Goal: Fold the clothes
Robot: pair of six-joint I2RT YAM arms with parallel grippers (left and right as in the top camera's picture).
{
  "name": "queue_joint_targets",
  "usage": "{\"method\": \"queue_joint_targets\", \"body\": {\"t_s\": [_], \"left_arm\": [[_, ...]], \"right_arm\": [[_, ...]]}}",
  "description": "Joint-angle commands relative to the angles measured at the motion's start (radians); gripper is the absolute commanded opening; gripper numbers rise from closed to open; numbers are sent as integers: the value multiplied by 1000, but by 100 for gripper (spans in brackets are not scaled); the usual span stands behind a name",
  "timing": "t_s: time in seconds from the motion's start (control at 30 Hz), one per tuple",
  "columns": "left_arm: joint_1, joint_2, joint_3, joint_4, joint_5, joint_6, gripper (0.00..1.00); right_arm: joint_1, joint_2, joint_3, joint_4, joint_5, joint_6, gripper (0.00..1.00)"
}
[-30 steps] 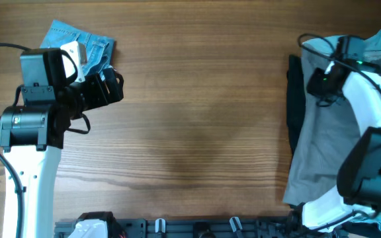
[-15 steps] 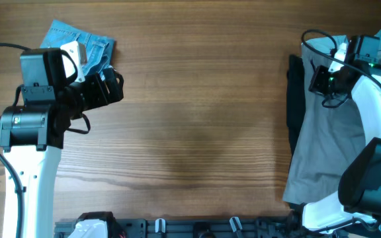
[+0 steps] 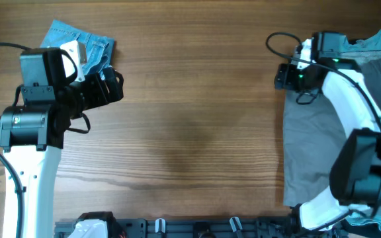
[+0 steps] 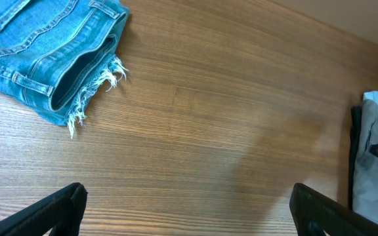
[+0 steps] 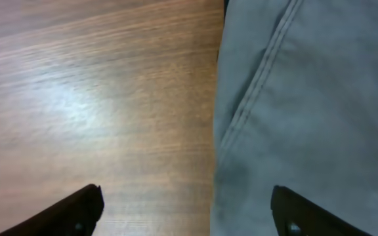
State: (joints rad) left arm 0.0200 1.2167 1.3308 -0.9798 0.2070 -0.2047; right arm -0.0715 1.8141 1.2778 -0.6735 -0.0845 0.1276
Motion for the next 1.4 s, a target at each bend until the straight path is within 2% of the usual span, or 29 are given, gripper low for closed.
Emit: {"method": "queue_joint_targets", "body": {"t_s": [0.0,0.13,0.17,0.33,0.4,0.53,0.77,0.87,0.93,1.07,1.13,1.27,1.3,1.37], "left_arm": [[6,3,21,6,13,-13,100],[6,3,21,6,13,-13,100],[6,3,22,6,13,-13,100],[6,3,21,6,13,-13,100],[6,3,21,6,13,-13,100],[6,3,21,6,13,-13,100],[6,3,21,-2,13,-13,100],[6,3,22,-4,12,-13,100],[6,0,22,-1,12,-13,100],[34,-23,42,-8,-39,-14,100],[61,-42,64,-13,-56,-18,100],[127,-99,106,-7,-56,-17,100],[151,-122,116,-5,-56,-16,100],[176,-147,122,-5,-56,-16,100]], "right_arm": [[31,72,-10,35,134,61,90],[59,124,-10,34,251,85,86],[66,137,-10,26,277,85,79],[81,150,-8,-5,297,113,30],[79,145,-2,-26,293,146,20],[76,111,5,-47,286,161,6],[-14,-41,14,-72,211,169,4],[-89,-125,40,-68,47,135,4],[-136,-212,71,-51,-150,51,4],[-122,-351,111,-24,-348,21,4],[-69,-402,117,-13,-380,25,5],[174,-444,117,-9,-381,32,4],[333,-425,117,-6,-373,33,5],[482,-395,117,0,-344,54,9]]}}
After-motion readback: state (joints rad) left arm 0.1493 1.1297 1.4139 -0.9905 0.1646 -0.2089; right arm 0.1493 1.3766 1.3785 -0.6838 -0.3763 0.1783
